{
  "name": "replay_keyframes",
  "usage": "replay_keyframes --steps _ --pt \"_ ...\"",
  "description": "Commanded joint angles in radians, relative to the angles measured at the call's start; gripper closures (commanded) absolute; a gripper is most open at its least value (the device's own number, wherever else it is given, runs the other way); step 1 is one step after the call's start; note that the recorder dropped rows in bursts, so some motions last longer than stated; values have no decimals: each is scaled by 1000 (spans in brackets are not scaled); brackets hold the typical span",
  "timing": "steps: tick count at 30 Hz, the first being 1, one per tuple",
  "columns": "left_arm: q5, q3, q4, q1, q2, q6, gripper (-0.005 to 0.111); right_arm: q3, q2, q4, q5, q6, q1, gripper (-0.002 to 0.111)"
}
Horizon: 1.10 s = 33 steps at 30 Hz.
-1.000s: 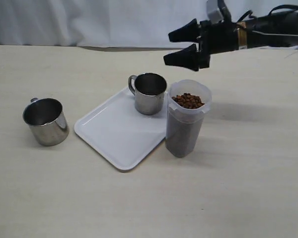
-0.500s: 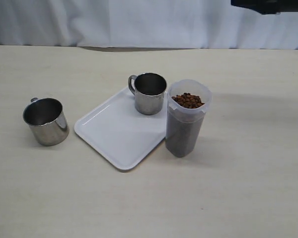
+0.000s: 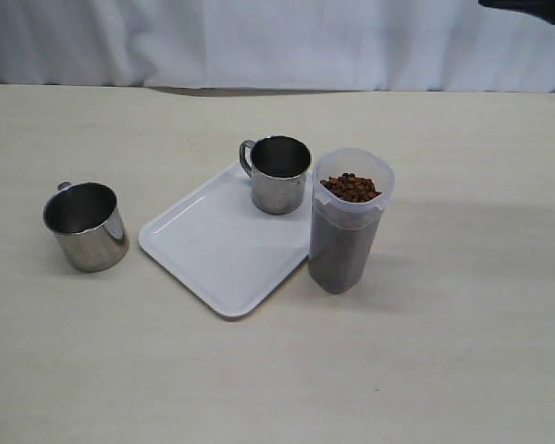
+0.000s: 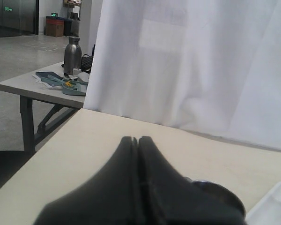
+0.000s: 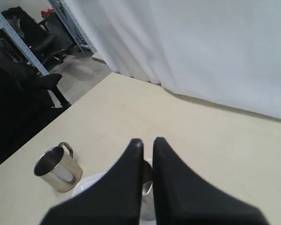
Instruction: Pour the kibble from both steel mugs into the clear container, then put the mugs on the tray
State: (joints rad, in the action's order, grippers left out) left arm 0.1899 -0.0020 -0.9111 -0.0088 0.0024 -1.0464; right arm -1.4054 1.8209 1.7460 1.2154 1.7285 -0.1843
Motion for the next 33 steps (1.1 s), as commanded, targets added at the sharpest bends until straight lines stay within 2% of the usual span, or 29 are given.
replay_keyframes --steps 1,5,7,8,11,13,17,19,22,28,33 --pt "-2 2 -1 3 -2 -3 107 207 -152 -43 -119 4 1 103" --pt "-2 2 -1 3 -2 -3 107 526 -321 -299 -345 -201 38 103" --pt "-2 2 -1 3 -2 -3 107 685 -399 -522 -434 -382 83 103" --pt "-2 2 -1 3 -2 -3 107 788 -446 -656 -473 -536 111 103" --pt "-2 2 -1 3 -2 -3 107 997 -527 -1103 -486 -926 212 103" --pt "-2 2 -1 3 -2 -3 107 1090 -569 -1326 -486 -1173 271 103" --pt "0 2 -1 3 -2 -3 107 1210 -614 -1630 -488 -1497 355 103" --pt "0 2 -1 3 -2 -3 107 1239 -618 -1714 -488 -1591 370 103" --pt "0 2 -1 3 -2 -3 107 1265 -618 -1734 -498 -1647 371 103" --pt "0 2 -1 3 -2 -3 107 1274 -633 -1736 -619 -1643 371 103" --pt "0 2 -1 3 -2 -3 107 1274 -676 -1736 -651 -1617 373 103"
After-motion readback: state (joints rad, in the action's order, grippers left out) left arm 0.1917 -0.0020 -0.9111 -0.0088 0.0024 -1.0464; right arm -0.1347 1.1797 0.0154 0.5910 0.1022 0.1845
